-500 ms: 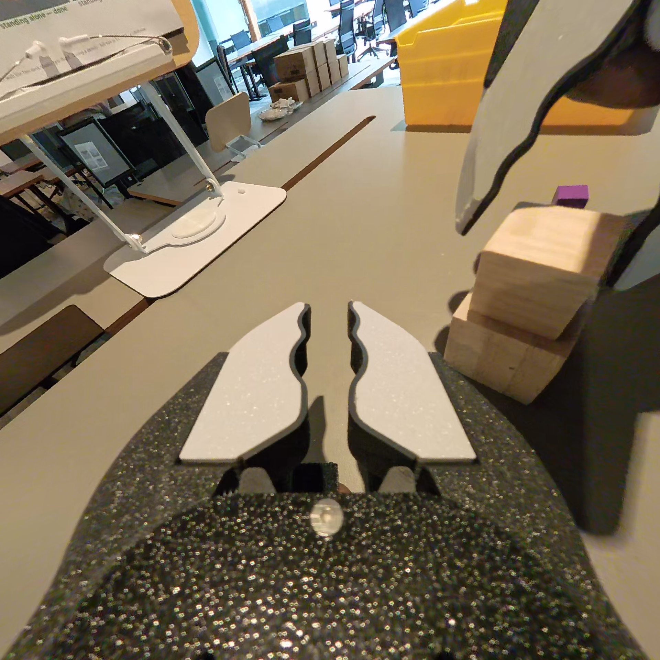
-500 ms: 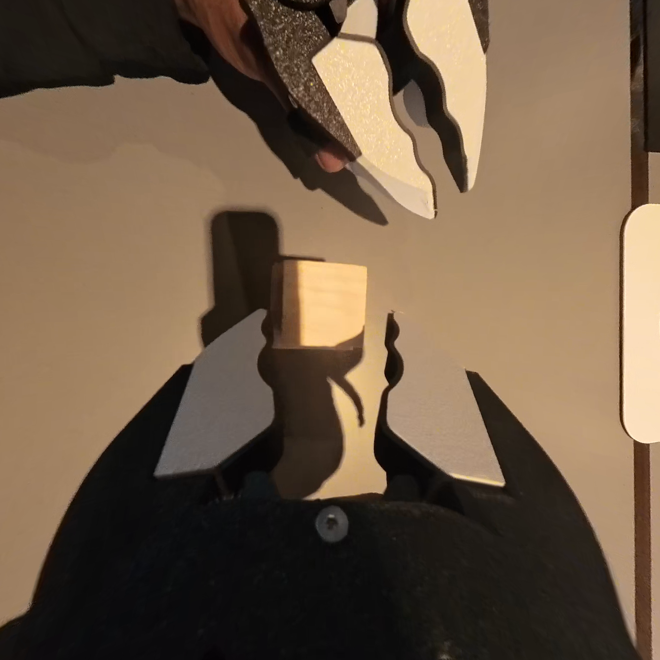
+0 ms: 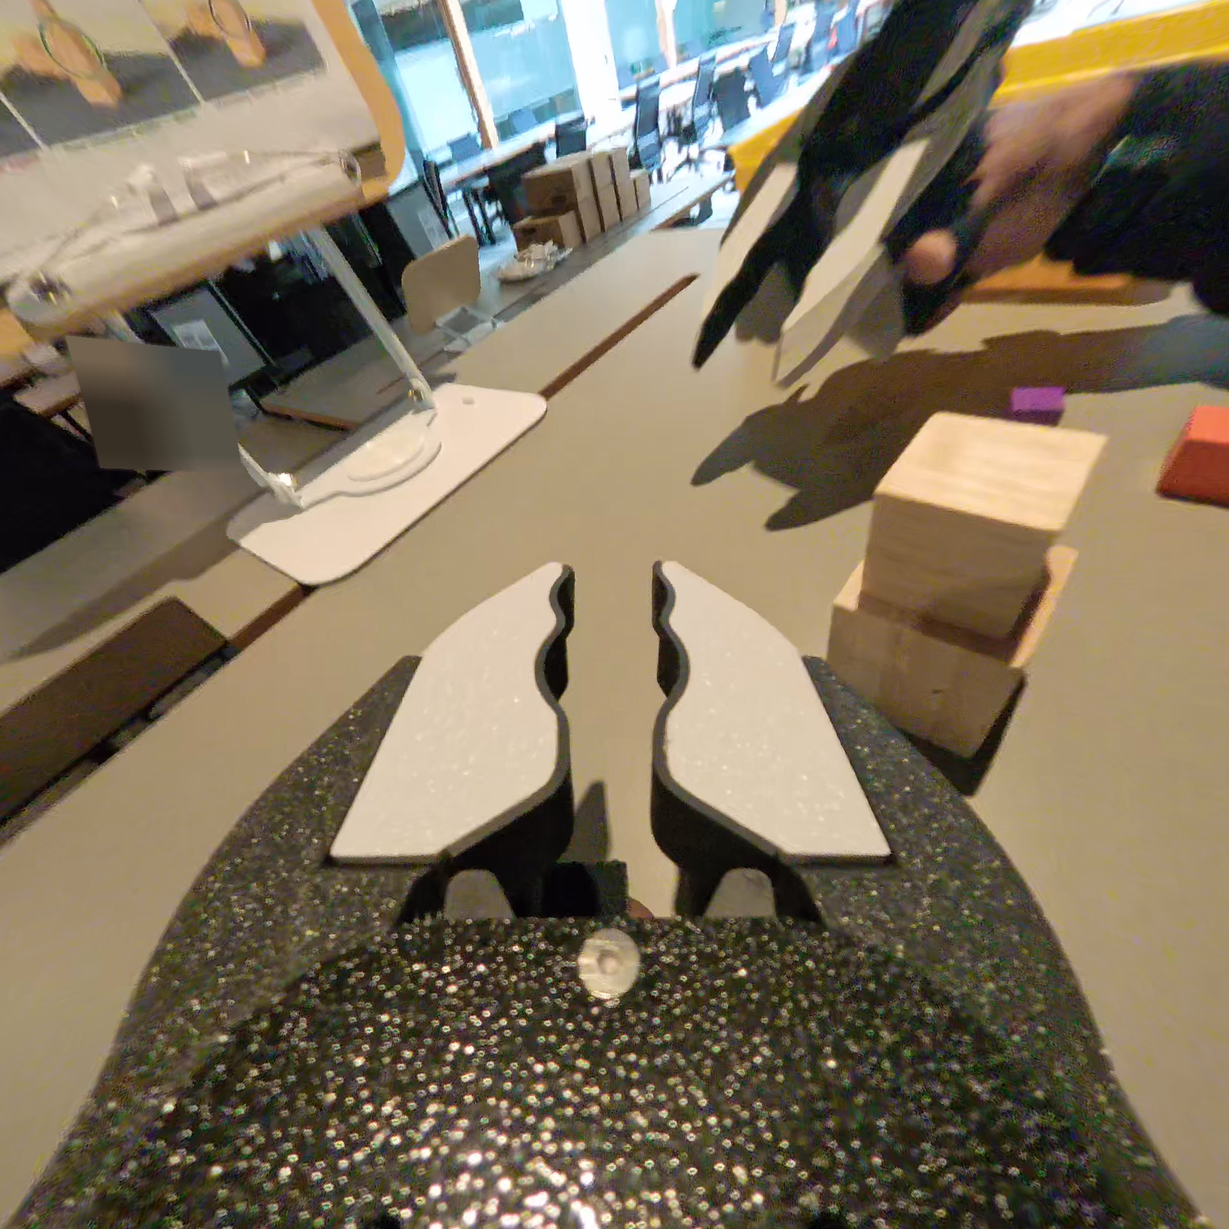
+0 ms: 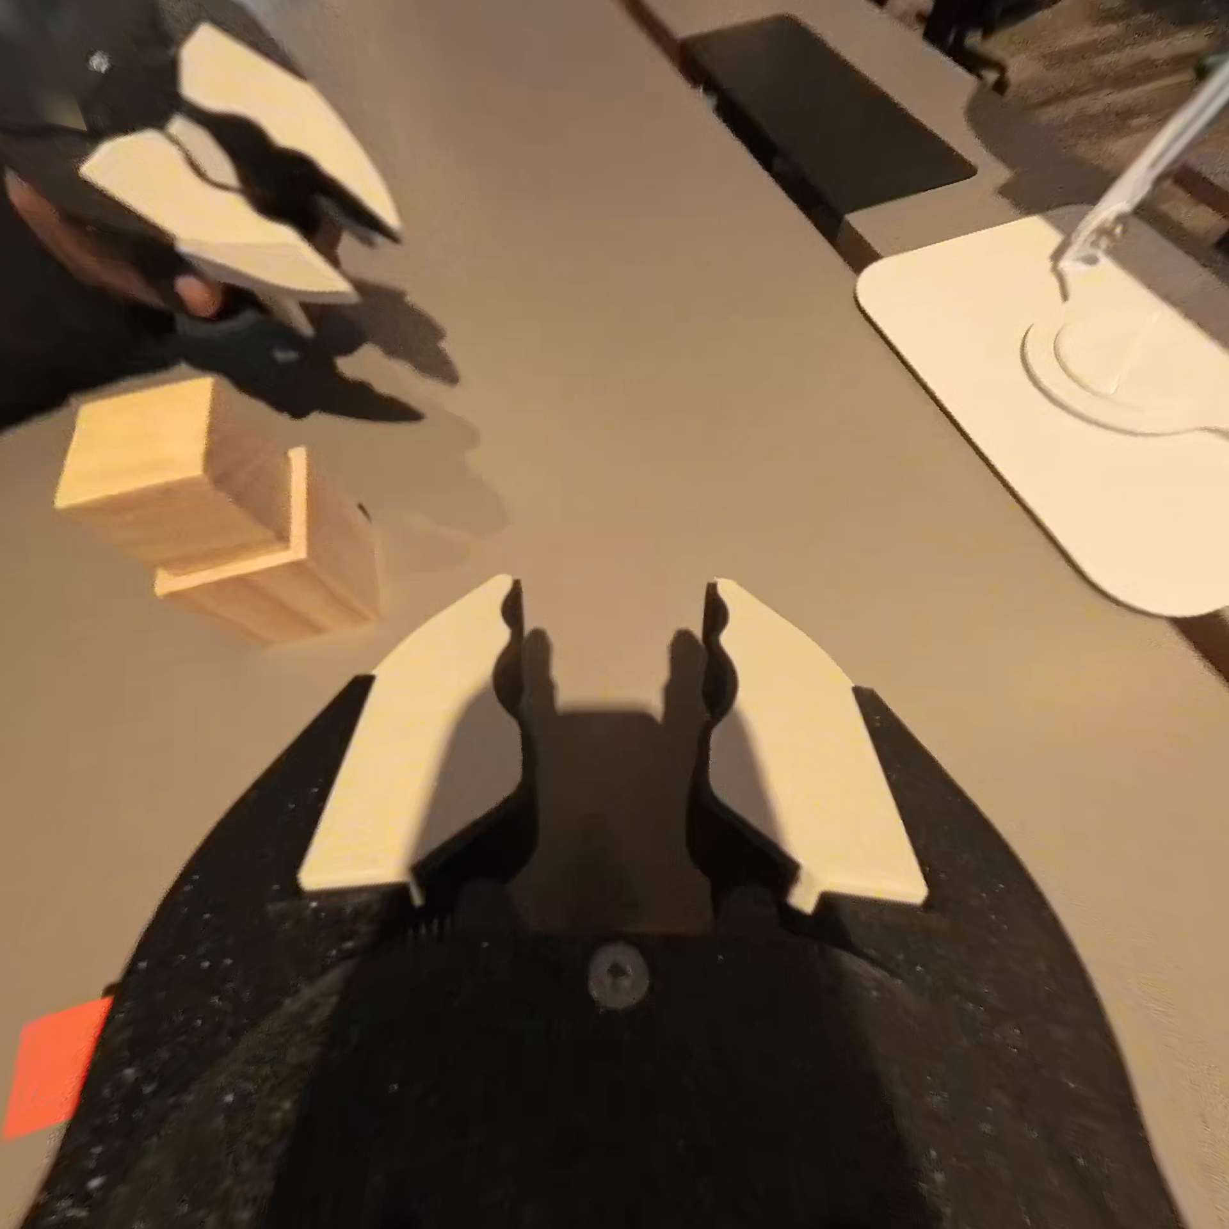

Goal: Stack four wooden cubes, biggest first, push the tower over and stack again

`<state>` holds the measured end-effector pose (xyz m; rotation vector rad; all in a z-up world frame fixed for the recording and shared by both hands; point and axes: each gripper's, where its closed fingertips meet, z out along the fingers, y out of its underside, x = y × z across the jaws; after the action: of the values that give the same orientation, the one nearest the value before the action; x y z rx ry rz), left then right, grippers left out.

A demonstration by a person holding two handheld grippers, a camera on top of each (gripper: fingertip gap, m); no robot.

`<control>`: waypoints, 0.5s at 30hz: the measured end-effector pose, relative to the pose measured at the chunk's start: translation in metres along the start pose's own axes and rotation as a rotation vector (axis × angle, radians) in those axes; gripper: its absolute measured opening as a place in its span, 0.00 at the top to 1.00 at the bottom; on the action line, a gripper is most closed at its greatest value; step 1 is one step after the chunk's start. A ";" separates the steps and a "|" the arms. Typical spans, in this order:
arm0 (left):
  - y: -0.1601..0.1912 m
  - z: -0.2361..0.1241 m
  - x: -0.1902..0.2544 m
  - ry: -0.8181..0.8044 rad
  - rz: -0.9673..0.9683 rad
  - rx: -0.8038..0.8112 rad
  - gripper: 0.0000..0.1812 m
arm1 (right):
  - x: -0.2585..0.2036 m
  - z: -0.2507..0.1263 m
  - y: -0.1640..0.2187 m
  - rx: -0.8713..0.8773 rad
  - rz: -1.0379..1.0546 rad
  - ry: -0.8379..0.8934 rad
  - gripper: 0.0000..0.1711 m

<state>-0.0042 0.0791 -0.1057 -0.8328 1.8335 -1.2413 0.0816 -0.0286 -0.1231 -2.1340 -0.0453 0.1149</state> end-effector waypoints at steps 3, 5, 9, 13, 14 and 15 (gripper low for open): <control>-0.040 -0.015 0.018 0.066 0.049 0.120 0.88 | 0.016 0.007 0.016 0.059 0.072 0.000 0.70; -0.076 -0.030 0.054 0.209 0.100 0.229 0.89 | 0.019 0.010 0.024 0.042 0.104 -0.024 0.70; -0.119 -0.045 0.153 0.551 0.177 0.355 0.90 | 0.019 0.007 0.016 0.107 0.142 -0.060 0.70; -0.100 0.016 0.215 0.545 0.098 0.146 0.86 | 0.024 0.003 0.013 0.146 0.217 -0.091 0.70; -0.085 0.036 0.220 0.477 0.080 0.048 0.82 | 0.025 0.002 0.012 0.150 0.225 -0.095 0.70; -0.071 0.049 0.225 0.441 0.056 -0.031 0.78 | 0.025 0.002 0.013 0.149 0.226 -0.095 0.70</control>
<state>-0.0677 -0.1534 -0.1019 -0.5456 2.2088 -1.4471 0.1058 -0.0314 -0.1365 -1.9783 0.1444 0.3424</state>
